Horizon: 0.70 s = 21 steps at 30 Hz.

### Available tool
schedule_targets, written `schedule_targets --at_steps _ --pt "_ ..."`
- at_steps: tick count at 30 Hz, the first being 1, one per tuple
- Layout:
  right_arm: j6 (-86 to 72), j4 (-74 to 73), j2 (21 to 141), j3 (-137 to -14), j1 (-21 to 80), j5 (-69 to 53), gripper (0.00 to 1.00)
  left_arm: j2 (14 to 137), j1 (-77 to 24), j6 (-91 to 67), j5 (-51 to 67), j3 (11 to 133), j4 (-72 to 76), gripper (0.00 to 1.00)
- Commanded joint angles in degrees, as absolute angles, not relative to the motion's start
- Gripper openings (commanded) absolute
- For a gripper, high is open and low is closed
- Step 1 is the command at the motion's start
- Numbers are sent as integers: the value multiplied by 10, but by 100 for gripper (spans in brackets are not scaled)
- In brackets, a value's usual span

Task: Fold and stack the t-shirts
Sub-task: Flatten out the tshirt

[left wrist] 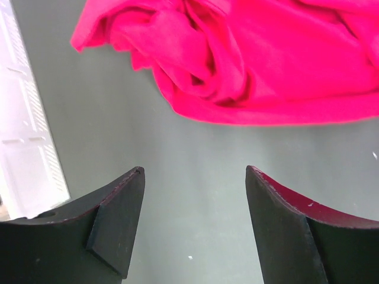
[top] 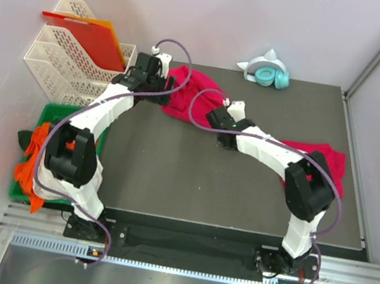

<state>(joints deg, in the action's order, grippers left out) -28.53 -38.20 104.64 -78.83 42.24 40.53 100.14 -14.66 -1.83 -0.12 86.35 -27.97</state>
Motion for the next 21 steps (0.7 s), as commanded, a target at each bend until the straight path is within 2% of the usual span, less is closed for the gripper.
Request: schedule_targets --at_steps 1,11,14,21 --pt "-265 -388 1098 -855 423 435 61 971 -143 -25 40 803 -270 73" --pt "-268 -392 1163 -913 384 430 55 953 -143 -33 41 759 -282 70" --pt "-281 -390 1167 -906 372 419 49 952 -143 -31 38 758 -286 70" --pt "-295 -361 1158 -873 360 364 44 955 -143 -33 35 753 -288 69"
